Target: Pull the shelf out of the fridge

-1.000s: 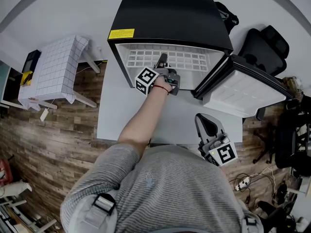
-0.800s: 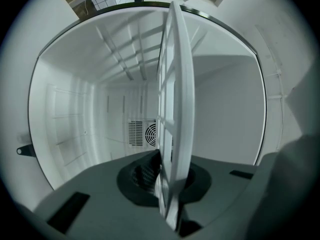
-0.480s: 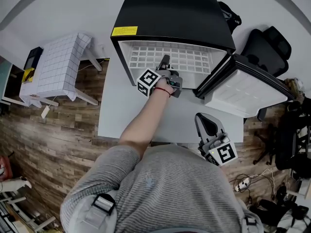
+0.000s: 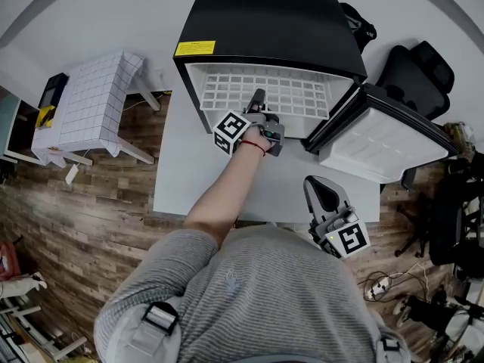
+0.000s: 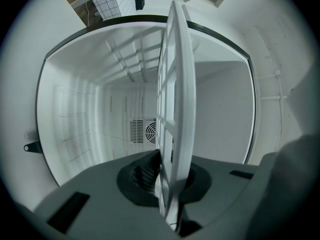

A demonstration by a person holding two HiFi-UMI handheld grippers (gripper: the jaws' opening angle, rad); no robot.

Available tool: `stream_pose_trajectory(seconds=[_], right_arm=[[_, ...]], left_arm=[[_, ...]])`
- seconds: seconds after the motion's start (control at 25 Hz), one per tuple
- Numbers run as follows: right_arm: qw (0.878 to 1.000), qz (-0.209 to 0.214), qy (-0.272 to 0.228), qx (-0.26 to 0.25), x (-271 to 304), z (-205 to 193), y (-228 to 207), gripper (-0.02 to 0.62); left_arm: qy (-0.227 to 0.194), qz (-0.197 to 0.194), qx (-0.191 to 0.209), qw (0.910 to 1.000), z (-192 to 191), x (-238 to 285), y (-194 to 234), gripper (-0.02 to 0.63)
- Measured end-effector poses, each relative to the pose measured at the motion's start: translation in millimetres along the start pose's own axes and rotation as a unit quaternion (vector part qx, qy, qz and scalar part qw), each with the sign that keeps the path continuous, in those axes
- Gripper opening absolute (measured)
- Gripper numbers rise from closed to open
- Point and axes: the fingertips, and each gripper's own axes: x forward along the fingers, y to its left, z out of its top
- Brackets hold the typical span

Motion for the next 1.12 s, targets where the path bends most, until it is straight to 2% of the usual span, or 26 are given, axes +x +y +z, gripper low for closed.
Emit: stream_pose_trajectory(seconds=[1.12], right_arm=[[1.0, 0.009, 0.0, 0.003, 5, 1, -1, 0.014]], left_arm=[[0.001, 0.003, -0.002, 1.0, -7, -17, -3, 0.026]])
